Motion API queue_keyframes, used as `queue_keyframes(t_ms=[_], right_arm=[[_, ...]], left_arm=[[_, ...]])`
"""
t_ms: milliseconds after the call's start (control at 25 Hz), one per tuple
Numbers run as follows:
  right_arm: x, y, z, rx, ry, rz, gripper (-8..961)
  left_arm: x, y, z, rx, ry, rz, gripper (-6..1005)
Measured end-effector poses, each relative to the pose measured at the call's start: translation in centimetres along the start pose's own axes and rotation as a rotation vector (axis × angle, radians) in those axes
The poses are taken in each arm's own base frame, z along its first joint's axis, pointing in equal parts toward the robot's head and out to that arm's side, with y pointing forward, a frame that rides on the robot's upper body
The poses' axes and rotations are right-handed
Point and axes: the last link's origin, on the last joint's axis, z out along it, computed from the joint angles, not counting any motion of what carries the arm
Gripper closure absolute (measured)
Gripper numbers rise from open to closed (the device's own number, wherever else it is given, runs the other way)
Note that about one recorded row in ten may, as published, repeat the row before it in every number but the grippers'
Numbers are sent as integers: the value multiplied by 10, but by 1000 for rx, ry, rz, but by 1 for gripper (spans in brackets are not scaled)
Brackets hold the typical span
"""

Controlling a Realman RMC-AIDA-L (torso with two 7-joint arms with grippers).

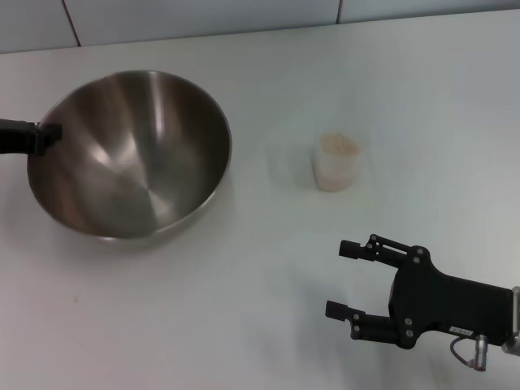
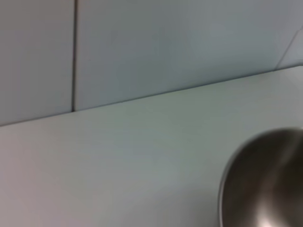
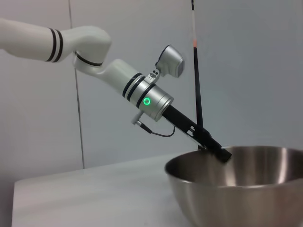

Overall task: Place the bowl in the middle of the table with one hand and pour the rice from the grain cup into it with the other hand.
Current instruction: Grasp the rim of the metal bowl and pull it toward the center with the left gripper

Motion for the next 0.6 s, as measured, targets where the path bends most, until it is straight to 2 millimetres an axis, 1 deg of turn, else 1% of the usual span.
queue_keyframes(t_ms=[160, 320, 360, 400, 520, 560, 600], right_arm=[[0, 0, 0, 0, 1, -2, 238], [0, 0, 1, -1, 1, 3, 241], [0, -1, 1, -3, 1, 6, 242], [0, -1, 1, -3, 1, 6, 243], [-1, -1, 1, -5, 0, 6, 245], [-1, -1, 2, -8, -1, 4, 246], [-1, -1, 2, -8, -1, 4, 247]], left_arm=[[5, 0, 5, -34, -25, -13, 928], [10, -2, 8, -62, -46, -26, 949], [17, 0, 7, -91, -43, -30, 954], [17, 0, 7, -91, -43, -30, 954], [30, 7, 6, -142, -37, -17, 955], [40, 15, 8, -179, -41, 7, 955], [40, 15, 8, -179, -41, 7, 955]])
